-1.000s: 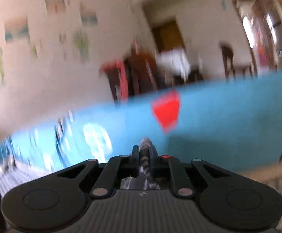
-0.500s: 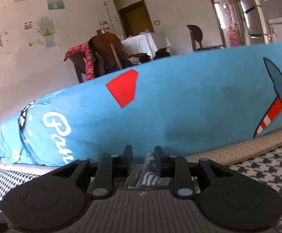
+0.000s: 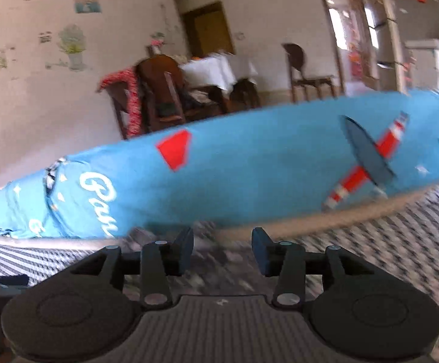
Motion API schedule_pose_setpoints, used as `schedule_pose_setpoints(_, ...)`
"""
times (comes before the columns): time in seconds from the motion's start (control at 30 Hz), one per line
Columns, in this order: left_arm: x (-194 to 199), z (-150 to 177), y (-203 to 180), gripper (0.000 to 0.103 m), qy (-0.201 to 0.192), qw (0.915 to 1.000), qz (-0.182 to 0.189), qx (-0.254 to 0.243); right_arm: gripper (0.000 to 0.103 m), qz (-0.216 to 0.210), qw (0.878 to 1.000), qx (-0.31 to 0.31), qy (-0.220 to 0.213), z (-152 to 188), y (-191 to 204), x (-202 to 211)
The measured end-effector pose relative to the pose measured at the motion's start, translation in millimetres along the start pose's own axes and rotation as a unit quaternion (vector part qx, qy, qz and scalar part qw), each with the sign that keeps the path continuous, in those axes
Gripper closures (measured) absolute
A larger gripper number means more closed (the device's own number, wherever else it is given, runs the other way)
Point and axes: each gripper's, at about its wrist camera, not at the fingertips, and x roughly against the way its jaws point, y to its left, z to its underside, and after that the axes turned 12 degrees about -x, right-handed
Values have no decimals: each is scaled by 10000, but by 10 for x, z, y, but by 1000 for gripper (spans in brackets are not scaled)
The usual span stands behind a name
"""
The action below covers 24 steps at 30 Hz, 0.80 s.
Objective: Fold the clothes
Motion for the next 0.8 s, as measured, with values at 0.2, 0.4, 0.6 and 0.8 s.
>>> schedule_pose_setpoints(0.2, 225, 185, -120, 0, 11, 9994, 178, -294, 58, 614, 9980, -101, 98, 85, -400, 288)
schedule_pose_setpoints(0.4, 425, 430, -178, 0, 31, 9989, 216, -408, 48, 963, 9945, -240, 340, 122, -690, 201)
schedule_pose_setpoints(0.6, 461, 478, -285, 0, -28, 9976, 314, -618, 43, 760, 9924, -533, 804, 206, -825, 38)
schedule_pose_setpoints(0.8, 364, 511, -300, 0, 172, 9972, 374, -623, 38, 798, 9892, -507, 1119, 337, -818, -114)
